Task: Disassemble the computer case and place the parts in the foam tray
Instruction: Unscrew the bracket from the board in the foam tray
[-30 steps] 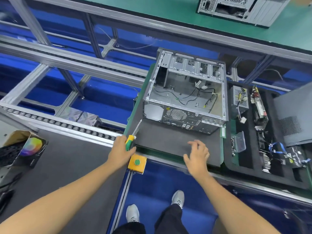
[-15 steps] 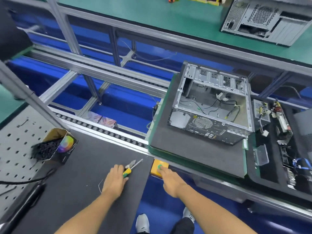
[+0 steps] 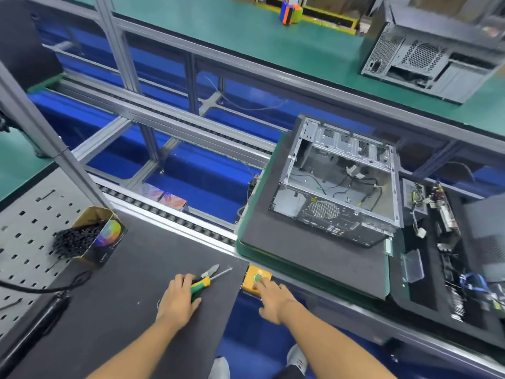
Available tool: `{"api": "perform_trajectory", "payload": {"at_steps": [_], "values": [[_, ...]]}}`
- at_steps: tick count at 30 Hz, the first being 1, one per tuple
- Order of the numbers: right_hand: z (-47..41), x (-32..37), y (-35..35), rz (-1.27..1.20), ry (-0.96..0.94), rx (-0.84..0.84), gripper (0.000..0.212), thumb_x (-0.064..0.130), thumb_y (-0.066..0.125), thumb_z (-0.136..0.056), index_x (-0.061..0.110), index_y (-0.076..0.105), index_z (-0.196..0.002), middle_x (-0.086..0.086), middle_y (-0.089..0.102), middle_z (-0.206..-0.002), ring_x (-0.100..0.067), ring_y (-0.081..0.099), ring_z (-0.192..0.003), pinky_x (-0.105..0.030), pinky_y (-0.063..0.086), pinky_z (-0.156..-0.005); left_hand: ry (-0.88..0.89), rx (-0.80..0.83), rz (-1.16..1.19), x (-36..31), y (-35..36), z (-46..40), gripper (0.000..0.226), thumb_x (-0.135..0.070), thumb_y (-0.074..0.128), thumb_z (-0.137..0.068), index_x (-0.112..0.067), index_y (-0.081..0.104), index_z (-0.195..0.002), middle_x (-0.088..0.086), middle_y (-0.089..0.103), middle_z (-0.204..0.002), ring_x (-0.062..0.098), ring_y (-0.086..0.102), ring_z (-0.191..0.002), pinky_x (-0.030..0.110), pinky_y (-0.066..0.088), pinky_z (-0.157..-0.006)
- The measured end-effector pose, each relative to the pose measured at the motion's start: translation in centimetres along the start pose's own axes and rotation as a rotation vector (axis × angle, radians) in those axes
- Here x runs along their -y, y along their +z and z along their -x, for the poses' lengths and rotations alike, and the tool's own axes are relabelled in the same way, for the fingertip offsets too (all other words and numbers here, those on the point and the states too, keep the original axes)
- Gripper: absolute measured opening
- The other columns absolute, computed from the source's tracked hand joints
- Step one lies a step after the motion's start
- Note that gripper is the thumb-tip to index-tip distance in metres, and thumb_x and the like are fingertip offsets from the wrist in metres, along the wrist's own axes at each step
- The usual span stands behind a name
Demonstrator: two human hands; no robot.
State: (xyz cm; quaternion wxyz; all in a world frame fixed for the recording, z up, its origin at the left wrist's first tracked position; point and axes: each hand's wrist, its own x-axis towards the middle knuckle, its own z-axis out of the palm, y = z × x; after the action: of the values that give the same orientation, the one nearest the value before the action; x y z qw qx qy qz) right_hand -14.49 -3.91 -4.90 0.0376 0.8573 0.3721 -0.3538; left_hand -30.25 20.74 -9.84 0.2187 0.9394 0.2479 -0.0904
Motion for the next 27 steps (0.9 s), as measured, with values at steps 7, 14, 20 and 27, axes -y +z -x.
{"api": "perform_trajectory", "payload": {"at_steps": [7, 14, 20, 27], "values": [[4.9, -4.2, 4.2, -0.418, 0.204, -0.136, 0.049, 0.017, 0.053, -0.095, 0.026, 0.044, -0.142, 0.005, 0.028, -0.148, -0.021, 0.042, -0.129, -0.034, 0.044, -0.100, 0.089, -0.143, -0.015, -0.9, 1.1, -0.1, 0.061, -0.019, 0.091, -0.066, -0.014, 0.064, -0.120, 0.009, 0.058, -0.125, 0.035, 0.058, -0.111, 0.053, 0.045, -0.101], [11.3, -9.7, 7.3, -1.209, 0.615, -0.448, 0.027, -0.006, 0.048, -0.095, 0.015, 0.061, -0.107, -0.008, 0.050, -0.117, -0.015, 0.060, -0.088, -0.021, 0.044, -0.073, -0.058, -0.199, 0.097, -2.3, 0.2, 0.2, 0.074, -0.016, 0.093, -0.062, -0.037, 0.064, -0.127, 0.008, 0.049, -0.140, 0.036, 0.043, -0.131, 0.059, 0.031, -0.108], [10.3, -12.8, 1.7, -1.534, 0.672, -0.752, 0.027, 0.000, 0.043, -0.103, 0.013, 0.061, -0.119, -0.009, 0.061, -0.099, -0.018, 0.056, -0.092, -0.032, 0.040, -0.087, 0.013, 0.151, -0.120, -1.5, -1.4, -2.4, 0.061, -0.037, 0.071, -0.091, -0.034, 0.044, -0.146, -0.005, 0.042, -0.119, 0.020, 0.048, -0.117, 0.037, 0.053, -0.085], [8.8, -14.2, -1.2, -1.509, 0.636, -0.746, 0.031, -0.003, 0.043, -0.099, 0.014, 0.059, -0.120, -0.003, 0.063, -0.102, -0.016, 0.058, -0.092, -0.025, 0.045, -0.076, -0.039, 0.369, -0.207, -3.7, -1.9, -4.7, 0.048, -0.034, 0.063, -0.096, -0.015, 0.036, -0.131, 0.009, 0.046, -0.128, 0.035, 0.059, -0.117, 0.039, 0.047, -0.095]]}}
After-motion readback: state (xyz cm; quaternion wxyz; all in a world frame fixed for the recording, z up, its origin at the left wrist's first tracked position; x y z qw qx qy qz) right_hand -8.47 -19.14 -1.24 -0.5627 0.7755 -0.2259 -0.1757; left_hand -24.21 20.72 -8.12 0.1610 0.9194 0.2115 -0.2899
